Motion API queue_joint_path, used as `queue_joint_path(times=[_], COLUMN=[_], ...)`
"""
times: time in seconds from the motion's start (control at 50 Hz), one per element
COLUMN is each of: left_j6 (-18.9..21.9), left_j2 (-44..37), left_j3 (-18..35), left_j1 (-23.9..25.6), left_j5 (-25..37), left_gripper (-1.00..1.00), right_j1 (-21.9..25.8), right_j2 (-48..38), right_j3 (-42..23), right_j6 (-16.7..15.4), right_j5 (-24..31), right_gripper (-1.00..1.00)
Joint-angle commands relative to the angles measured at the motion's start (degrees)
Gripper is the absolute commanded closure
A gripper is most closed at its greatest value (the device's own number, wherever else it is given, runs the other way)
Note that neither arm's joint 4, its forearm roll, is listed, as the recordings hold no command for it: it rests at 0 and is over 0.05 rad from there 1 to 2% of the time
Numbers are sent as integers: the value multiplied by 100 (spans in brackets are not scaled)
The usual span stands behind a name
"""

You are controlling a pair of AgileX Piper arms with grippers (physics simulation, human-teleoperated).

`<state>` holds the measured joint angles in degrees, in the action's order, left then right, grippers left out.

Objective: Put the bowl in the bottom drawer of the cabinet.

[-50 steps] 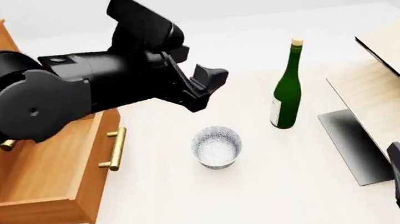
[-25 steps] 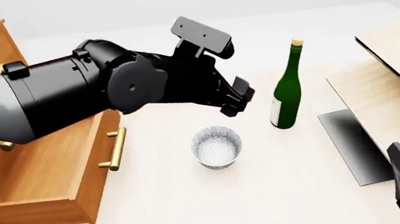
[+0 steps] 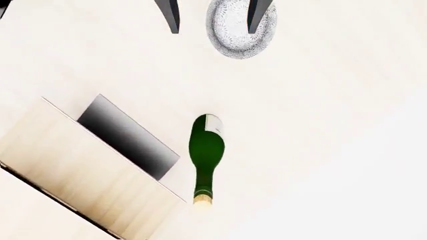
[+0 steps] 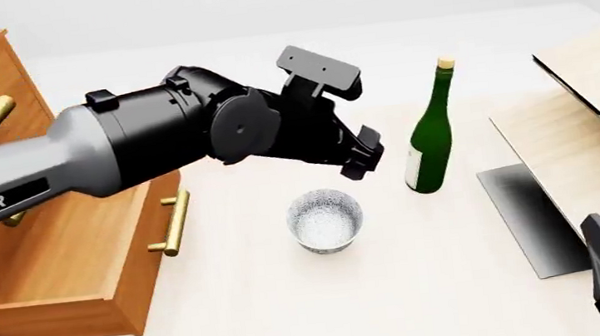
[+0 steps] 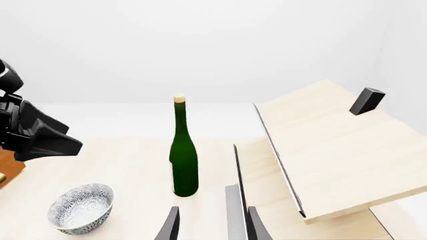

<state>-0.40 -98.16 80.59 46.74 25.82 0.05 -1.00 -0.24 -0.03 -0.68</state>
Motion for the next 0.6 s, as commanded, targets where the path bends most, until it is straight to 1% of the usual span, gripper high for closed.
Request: queue_joint_path(times=[0.02,0.24,0.42,0.6], left_j6=[-130,-273,-315,-347], left_j2=[-334,-565,-700,-997], left_j3=[150,127,239,383], left_j1=[-41,5,-37,-51], left_j5=[37,-50,-15,-8], left_gripper=[-100,-100,-100,-100], right_j1=[0,0,0,0], right_j2=[5,12,-1,-6], right_j3=[-1,1,2,3], right_j6=[0,-1,-1,0], right_j5=[6,11,-3,-9], right_gripper=[-100,-100,-100,-100])
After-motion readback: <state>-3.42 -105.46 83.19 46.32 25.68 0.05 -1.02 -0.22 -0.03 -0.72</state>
